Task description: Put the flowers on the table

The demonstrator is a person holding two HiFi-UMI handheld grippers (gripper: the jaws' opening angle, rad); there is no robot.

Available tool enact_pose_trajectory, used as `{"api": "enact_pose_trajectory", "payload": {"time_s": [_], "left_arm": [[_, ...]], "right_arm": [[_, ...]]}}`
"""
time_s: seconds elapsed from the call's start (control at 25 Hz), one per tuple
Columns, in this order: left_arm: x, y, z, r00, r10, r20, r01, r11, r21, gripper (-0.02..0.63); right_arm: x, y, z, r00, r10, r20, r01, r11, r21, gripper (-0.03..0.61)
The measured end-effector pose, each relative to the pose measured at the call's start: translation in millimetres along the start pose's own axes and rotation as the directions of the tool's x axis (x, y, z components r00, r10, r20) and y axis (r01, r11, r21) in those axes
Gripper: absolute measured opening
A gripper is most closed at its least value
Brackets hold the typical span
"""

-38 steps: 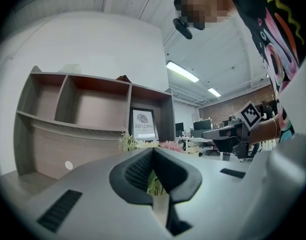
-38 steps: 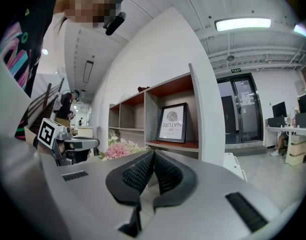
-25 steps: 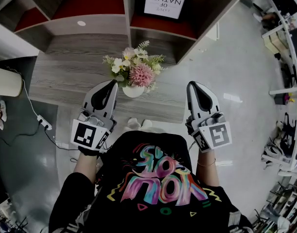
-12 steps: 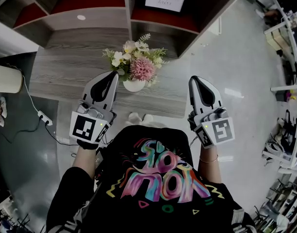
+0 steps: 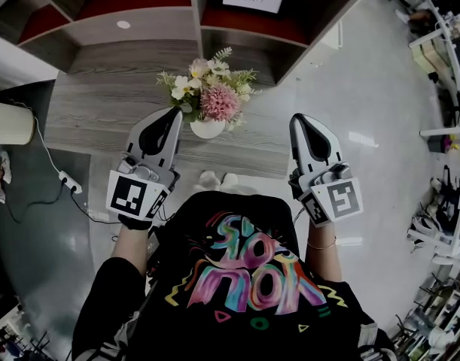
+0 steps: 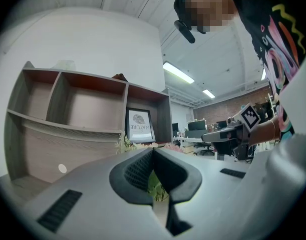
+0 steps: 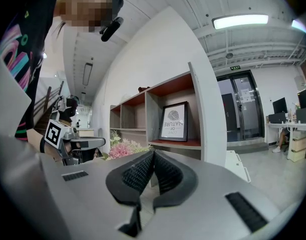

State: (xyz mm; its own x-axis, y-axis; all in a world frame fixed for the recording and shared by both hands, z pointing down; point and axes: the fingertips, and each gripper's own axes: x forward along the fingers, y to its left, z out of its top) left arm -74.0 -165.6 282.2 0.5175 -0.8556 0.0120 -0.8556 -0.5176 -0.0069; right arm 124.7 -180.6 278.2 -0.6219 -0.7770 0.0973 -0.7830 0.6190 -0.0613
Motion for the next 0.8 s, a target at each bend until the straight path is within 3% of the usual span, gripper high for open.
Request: {"api": "enact_pose_trajectory", "payload": {"time_s": [0.8], "left_arm": [[-7.3,7.1,-4.8,1.0,0.002,-0.003,-0.002,1.0,0.007,0.023]], "right_arm": [[7.5,8.3,-4.8,1.0,0.012,0.013,-0.012,1.0,0.028,0.014]]}}
